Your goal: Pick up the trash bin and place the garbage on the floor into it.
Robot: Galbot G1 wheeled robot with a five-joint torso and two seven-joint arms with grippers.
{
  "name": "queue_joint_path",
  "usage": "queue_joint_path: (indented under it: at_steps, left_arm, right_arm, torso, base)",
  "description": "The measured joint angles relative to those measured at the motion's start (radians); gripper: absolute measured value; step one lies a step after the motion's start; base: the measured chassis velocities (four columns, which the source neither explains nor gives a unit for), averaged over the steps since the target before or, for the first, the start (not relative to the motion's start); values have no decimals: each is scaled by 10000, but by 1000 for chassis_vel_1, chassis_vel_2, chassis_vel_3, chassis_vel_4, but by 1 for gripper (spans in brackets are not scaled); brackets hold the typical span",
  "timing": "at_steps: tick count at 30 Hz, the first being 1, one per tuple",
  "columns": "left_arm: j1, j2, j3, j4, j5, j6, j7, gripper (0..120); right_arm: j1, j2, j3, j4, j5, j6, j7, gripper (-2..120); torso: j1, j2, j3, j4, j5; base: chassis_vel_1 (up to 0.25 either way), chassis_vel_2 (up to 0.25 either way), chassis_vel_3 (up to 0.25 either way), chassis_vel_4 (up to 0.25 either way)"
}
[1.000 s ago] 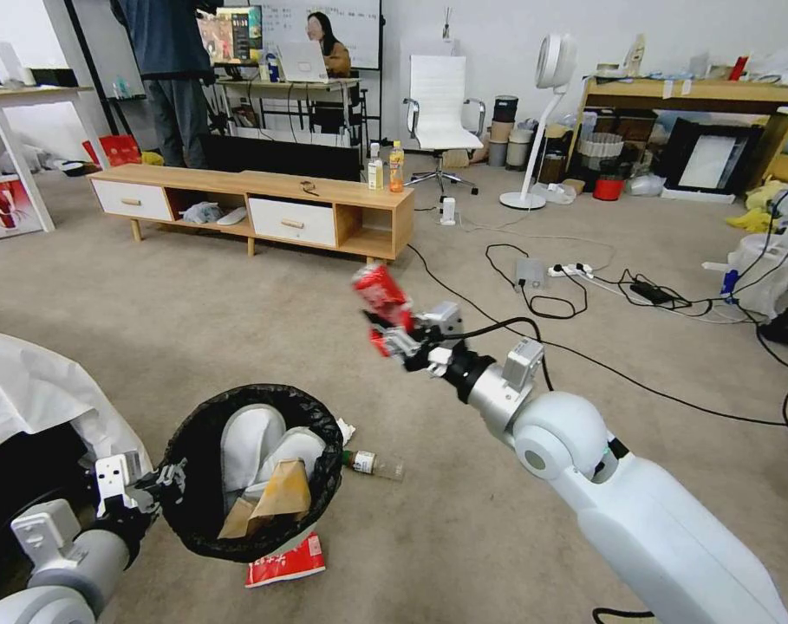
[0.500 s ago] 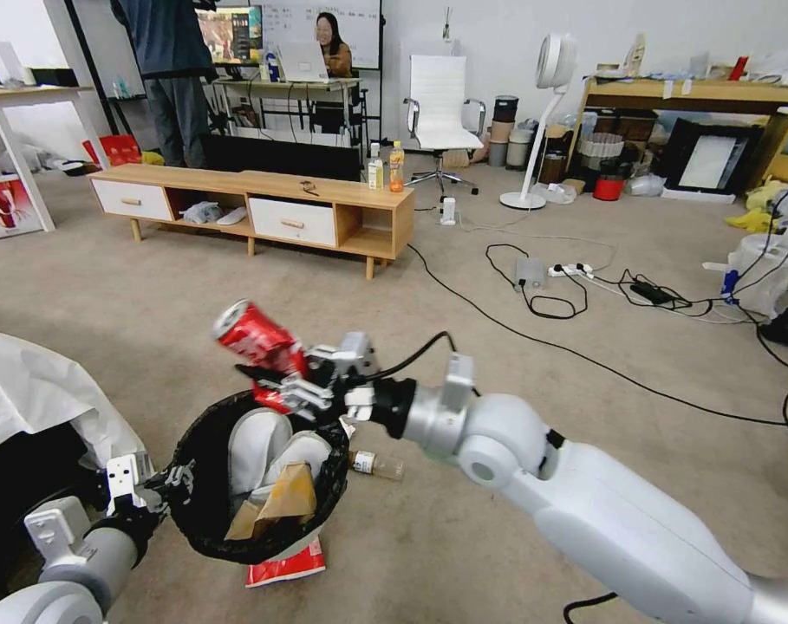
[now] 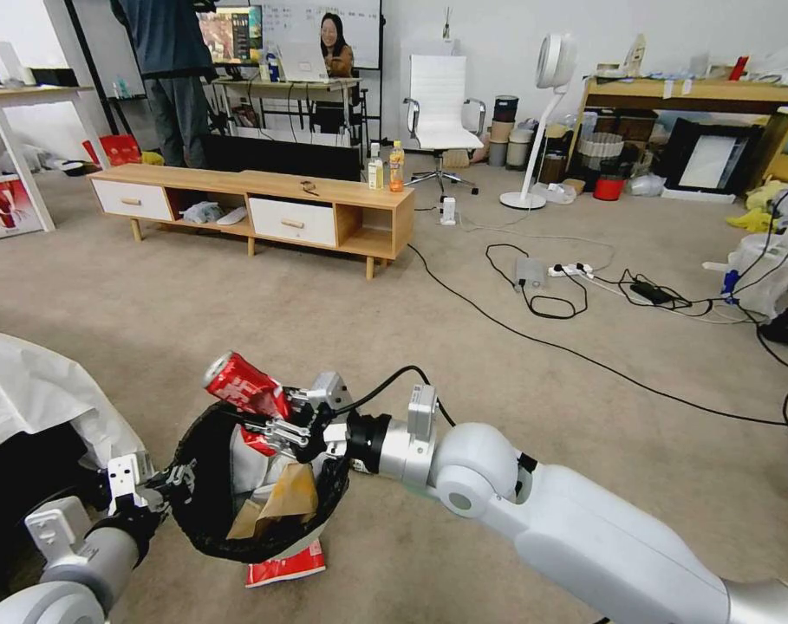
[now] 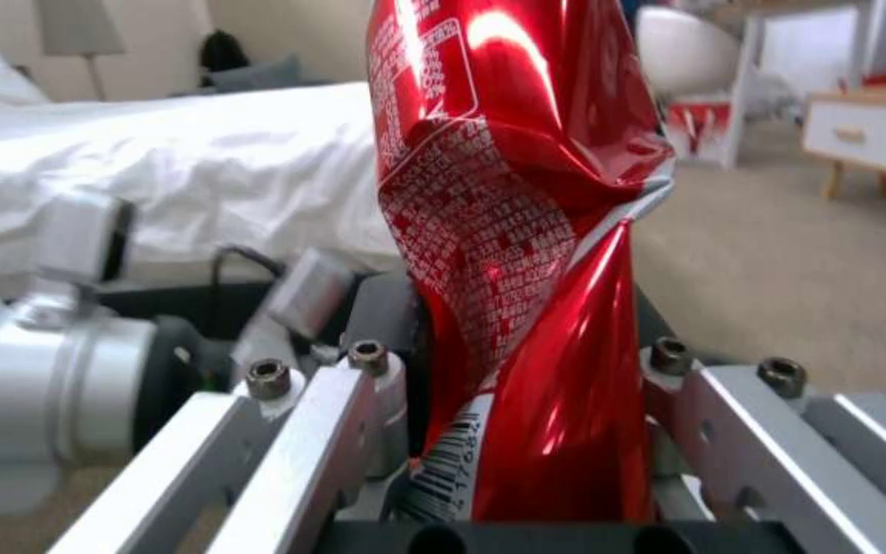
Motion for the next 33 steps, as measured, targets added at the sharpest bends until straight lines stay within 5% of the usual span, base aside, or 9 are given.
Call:
queue_joint_path:
  at_steps: [13, 24, 33]
  left_arm:
    - [7, -3, 36, -1, 73, -20, -2, 4]
    - [-75, -63, 120, 86, 168, -30, -14, 4]
    - [-22, -80, 64, 65, 170, -46, -12, 4]
  right_arm:
    - [-378, -248, -171, -224, 167, -690, 1075, 30]
    - [-341, -331, -151, 85, 359, -1196, 1576, 74]
    - [-134, -187, -267, 25, 391, -1213, 1583, 99]
  torso:
    - [0, 0, -1, 0, 0]
    - [0, 0, 0, 0, 0]
    - [0, 0, 0, 1, 0]
  base:
    - [0, 0, 0, 0]
    - [0, 0, 0, 0]
    - [0, 0, 0, 0]
